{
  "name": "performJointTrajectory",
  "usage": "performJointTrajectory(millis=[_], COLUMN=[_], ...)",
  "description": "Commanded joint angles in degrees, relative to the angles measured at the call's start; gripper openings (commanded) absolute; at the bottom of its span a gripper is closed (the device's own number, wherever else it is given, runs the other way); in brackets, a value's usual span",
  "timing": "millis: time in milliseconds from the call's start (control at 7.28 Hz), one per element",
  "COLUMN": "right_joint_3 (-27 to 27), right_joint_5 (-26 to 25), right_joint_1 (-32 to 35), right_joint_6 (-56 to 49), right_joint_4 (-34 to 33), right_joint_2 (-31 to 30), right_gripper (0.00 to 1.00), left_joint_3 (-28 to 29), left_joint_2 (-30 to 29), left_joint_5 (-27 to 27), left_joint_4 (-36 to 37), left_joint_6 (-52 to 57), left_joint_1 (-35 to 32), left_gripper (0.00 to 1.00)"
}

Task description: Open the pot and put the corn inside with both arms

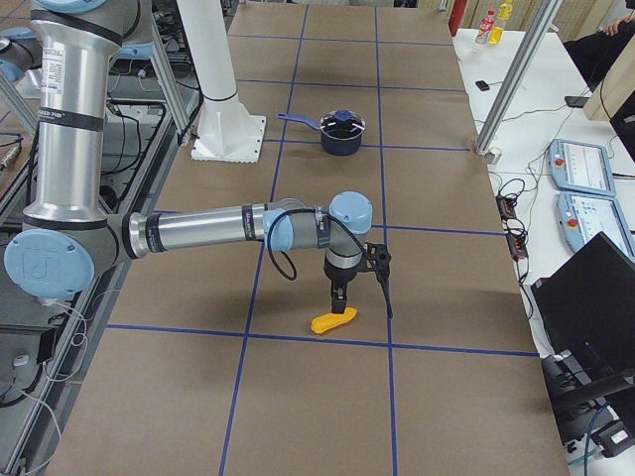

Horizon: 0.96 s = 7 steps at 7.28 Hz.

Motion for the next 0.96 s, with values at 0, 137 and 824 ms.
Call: performJointTrajectory(millis=[0,137,824], right_joint_3=[-0.13,-0.31,-2.24], right_joint_5=[0.00,0.00,0.00], right_joint_1=[0.00,0.00,-0.26], right_joint_6=[-0.22,-0.22,-0.31], right_joint_4=[0.00,-0.08,0.00], right_joint_2=[0.35,1.05,5.63], right_gripper=[1.00,1.00,1.00], left_joint_3=[-0.26,-0.61,-9.23], left_joint_2=[-0.35,-0.62,-13.77], left_joint_5=[-0.61,-1.83,-2.28], left_joint_4=[0.22,0.05,4.44], left_joint_6=[-0.78,-3.32,-30.26], left_joint_1=[0.00,0.00,11.84], left_gripper=[1.00,1.00,1.00])
